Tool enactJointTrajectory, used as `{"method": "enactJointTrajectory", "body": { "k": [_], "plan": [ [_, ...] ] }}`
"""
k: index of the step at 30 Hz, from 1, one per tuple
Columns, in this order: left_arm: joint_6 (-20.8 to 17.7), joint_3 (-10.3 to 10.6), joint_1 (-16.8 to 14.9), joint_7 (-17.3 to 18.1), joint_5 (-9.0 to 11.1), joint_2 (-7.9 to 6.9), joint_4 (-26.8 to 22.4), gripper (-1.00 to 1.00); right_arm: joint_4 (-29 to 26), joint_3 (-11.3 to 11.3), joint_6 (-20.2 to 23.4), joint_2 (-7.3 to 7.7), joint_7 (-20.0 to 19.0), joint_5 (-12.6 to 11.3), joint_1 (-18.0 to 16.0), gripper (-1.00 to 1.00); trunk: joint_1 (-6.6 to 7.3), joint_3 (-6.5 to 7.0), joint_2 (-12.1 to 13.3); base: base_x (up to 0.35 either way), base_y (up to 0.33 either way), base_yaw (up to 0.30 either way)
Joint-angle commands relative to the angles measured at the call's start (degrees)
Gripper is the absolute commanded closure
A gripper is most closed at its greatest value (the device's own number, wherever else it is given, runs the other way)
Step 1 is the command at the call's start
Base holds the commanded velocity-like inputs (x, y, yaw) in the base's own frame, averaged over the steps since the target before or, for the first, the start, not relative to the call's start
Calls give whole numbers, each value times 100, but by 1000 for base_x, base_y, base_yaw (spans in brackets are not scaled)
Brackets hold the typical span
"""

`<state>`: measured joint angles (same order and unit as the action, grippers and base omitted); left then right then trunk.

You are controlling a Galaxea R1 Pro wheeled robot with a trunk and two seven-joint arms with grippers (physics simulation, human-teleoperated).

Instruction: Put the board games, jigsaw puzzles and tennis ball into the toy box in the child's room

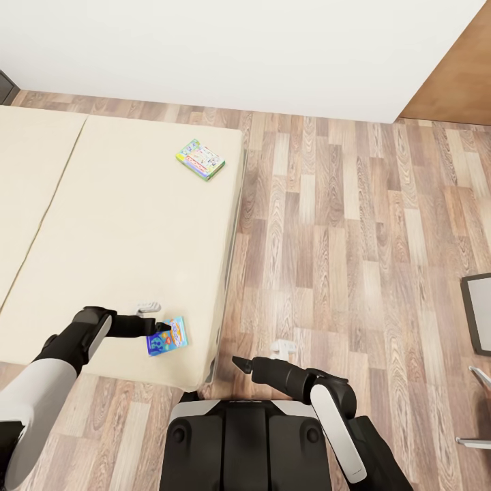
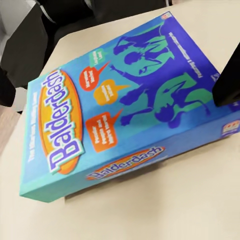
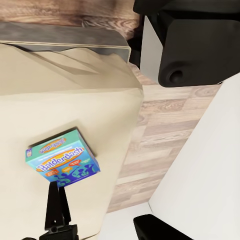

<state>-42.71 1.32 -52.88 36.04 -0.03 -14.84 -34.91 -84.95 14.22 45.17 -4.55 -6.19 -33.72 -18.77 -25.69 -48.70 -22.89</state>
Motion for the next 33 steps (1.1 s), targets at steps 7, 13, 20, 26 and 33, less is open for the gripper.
{"method": "enactJointTrajectory", "body": {
  "k": [7, 13, 20, 26, 33],
  "plan": [
    [524, -5, 6, -32, 15, 6, 403, -100, -4, -7, 27, -2, -31, 32, -2, -100, -10, -7, -3, 0, 0, 0],
    [499, -27, 6, -29, 29, -1, 406, -100, -3, -7, 27, -2, -31, 32, -2, -100, -10, -7, -3, 0, 0, 0],
    [479, -29, 6, -28, 38, -9, 406, -100, -4, -7, 27, -2, -31, 32, -4, -100, -10, -7, -3, 0, 0, 0],
    [488, -21, 6, -29, 42, -10, 406, -100, 2, -7, 27, -2, -31, 32, -4, -100, -10, -7, -3, 0, 0, 0],
    [489, -18, 6, -22, 46, -9, 406, -100, -2, -7, 25, -2, -31, 32, 0, -100, -10, -7, -3, 0, 0, 0]
  ]
}}
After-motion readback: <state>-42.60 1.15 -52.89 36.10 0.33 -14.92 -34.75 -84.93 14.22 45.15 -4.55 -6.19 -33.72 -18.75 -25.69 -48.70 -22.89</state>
